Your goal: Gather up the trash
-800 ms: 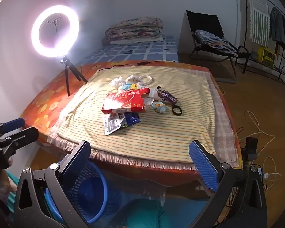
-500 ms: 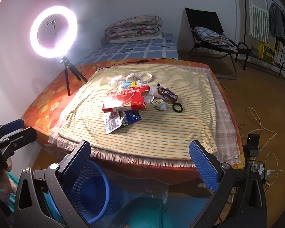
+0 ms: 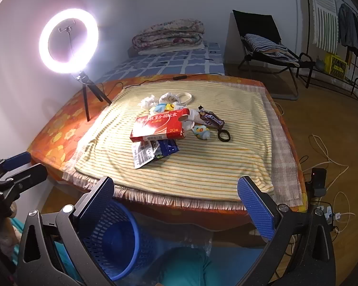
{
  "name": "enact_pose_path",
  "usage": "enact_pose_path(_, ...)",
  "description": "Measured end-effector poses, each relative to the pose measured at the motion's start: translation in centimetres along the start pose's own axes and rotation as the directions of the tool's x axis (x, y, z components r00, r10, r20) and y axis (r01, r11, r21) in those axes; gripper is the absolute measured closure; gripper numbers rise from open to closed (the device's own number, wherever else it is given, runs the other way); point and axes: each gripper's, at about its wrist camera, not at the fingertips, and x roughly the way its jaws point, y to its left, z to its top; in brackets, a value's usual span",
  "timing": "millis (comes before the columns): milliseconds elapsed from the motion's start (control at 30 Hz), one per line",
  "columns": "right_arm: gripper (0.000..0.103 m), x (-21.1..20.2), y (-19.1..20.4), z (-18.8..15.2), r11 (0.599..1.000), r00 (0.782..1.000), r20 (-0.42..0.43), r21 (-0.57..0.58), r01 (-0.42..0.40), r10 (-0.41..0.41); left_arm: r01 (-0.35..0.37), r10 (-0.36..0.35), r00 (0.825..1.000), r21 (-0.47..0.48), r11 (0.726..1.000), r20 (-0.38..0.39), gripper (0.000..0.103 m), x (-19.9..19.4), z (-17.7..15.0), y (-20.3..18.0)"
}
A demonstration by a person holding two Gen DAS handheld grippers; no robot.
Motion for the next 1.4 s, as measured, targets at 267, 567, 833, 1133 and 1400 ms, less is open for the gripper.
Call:
enact_pose_path(267, 0.001, -0.09, 0.03, 0.14, 1.000, 1.000, -0.001, 0.005, -0.009, 0.009, 0.000, 0.000, 1.000, 0.003, 1.000, 0.003, 0.001, -0.41, -0.04, -0.06)
enact_pose_path(567, 0.001, -0.36, 0.13, 0.34, 1.000, 1.000, 0.002, 0.007, -0.011, 0.011, 0.000, 0.000, 1.000, 0.003, 1.000, 0.004, 0.001, -0.70, -0.01, -0.10)
enact_pose_path(833, 0.001, -0.22, 0.24, 0.28, 1.000, 1.000, -0.005, 0.010, -0.020, 0.020, 0.000, 0.000, 1.000, 0.000, 1.000, 0.005, 0.001, -0.67, -0.02, -0.07)
enact_pose_path(1133, 0.001, 0.09, 0.26, 0.11, 1.000, 1.000, -0.016, 0.013, -0.025, 0.025, 0.003, -0.003, 1.000, 0.000, 1.000, 0.004, 0.001, -0.77, 0.04, -0.06)
enact_pose_path(1400, 0.001, 0.39, 0.05, 0.00, 0.999, 0.999, -0.025, 0.019, -0.026, 0.027, 0.004, -0.004, 1.000, -0.002, 1.000, 0.005, 0.001, -0.77, 0.00, -0.05)
